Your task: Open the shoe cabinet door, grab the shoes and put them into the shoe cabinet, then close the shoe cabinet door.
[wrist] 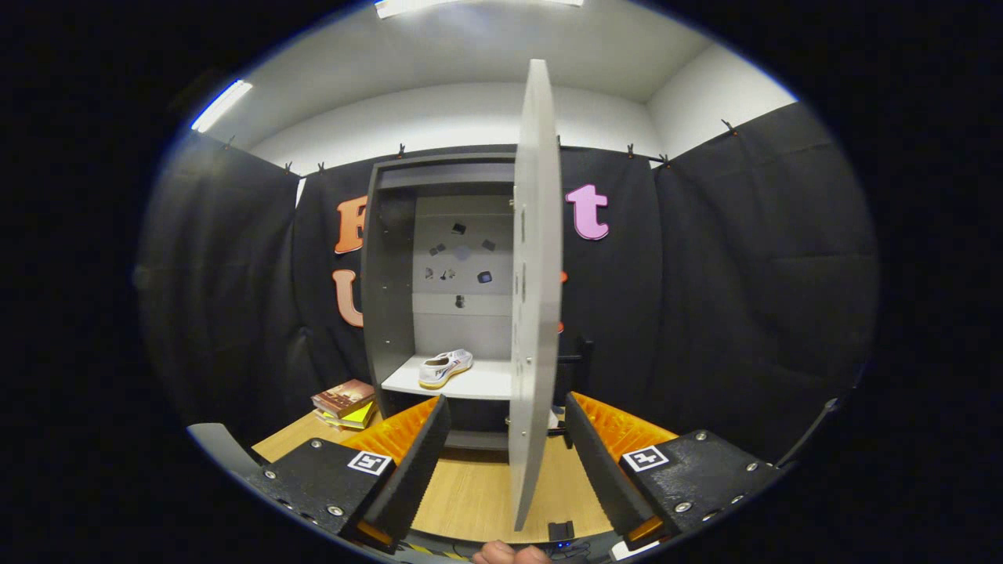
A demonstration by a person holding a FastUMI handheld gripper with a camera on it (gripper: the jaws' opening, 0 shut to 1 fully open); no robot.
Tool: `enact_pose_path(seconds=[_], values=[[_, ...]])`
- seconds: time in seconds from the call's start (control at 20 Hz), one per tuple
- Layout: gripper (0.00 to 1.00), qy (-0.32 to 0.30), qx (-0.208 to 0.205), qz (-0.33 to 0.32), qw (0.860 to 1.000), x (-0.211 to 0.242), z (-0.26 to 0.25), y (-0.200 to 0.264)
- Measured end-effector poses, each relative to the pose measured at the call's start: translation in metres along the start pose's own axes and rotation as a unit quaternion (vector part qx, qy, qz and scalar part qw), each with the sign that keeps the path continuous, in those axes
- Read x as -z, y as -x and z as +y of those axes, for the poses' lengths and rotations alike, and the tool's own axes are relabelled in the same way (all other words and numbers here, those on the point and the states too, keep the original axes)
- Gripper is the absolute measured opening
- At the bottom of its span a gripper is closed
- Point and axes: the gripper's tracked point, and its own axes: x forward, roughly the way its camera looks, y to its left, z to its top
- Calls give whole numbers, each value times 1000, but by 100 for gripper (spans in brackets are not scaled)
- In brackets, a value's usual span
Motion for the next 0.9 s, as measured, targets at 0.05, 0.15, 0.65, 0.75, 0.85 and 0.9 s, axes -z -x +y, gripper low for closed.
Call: enact_pose_path(seconds=[0.05,0.15,0.65,0.75,0.85,0.9], values=[[92,-4,2,1,1000,5,-11,1],[92,-16,6,2,1000,10,-36,-2],[92,-49,1,10,999,34,-75,-55],[92,-51,2,10,999,33,-67,-61],[90,-41,-1,9,999,34,-62,-67],[89,-44,-3,13,999,34,-55,-65]])
